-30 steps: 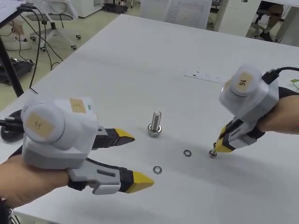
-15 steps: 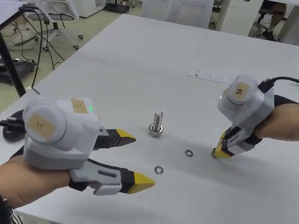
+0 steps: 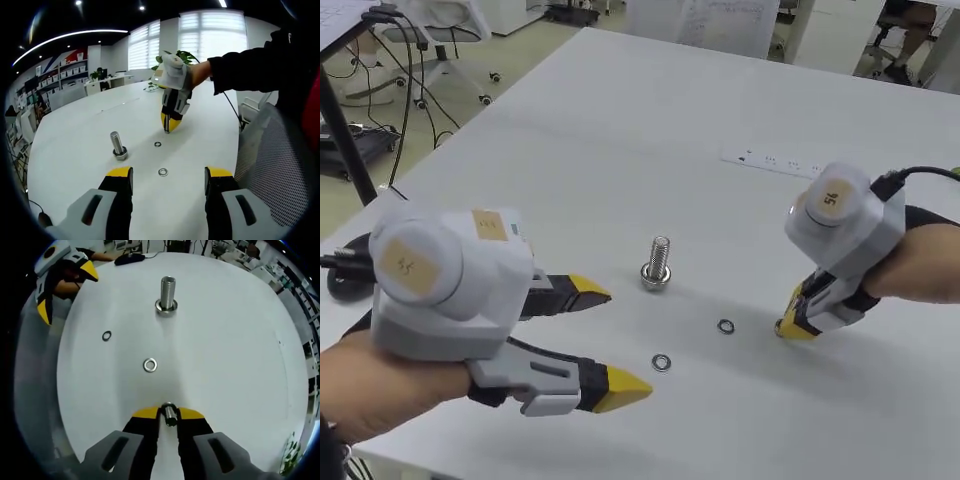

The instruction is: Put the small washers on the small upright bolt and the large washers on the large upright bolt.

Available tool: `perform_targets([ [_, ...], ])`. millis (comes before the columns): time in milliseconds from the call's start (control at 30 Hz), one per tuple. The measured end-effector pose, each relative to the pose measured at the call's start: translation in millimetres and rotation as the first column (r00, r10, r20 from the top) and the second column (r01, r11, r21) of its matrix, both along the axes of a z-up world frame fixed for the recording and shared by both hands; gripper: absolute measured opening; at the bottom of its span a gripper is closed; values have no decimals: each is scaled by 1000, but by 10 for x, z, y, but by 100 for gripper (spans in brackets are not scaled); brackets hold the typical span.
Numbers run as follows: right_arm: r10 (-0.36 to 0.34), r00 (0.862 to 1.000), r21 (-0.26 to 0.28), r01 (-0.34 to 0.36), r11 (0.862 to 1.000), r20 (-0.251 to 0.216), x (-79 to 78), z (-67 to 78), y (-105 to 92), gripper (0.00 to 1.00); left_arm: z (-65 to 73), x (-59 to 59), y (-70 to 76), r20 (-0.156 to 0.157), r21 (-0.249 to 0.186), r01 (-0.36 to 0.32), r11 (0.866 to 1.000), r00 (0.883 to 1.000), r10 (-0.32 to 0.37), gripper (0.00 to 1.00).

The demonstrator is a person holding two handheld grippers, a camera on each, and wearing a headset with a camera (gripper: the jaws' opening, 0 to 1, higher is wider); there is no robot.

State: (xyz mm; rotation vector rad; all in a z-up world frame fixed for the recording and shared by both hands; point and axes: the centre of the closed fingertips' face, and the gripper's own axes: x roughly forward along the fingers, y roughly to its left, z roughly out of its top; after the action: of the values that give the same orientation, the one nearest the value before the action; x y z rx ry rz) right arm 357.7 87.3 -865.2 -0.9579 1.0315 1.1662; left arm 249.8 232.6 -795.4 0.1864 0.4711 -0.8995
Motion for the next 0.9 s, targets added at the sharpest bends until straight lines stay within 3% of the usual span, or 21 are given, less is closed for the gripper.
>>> perform_targets([
  [567, -4, 1000, 3, 4, 1000, 22, 38, 45, -26, 18, -1, -2, -6, 1, -1, 3, 1000, 1000, -3, 57],
  [900, 7, 999, 12, -8, 1000, 46, 46, 167, 17, 22, 5, -13, -7, 4, -1, 4, 1000, 1000, -4, 57],
])
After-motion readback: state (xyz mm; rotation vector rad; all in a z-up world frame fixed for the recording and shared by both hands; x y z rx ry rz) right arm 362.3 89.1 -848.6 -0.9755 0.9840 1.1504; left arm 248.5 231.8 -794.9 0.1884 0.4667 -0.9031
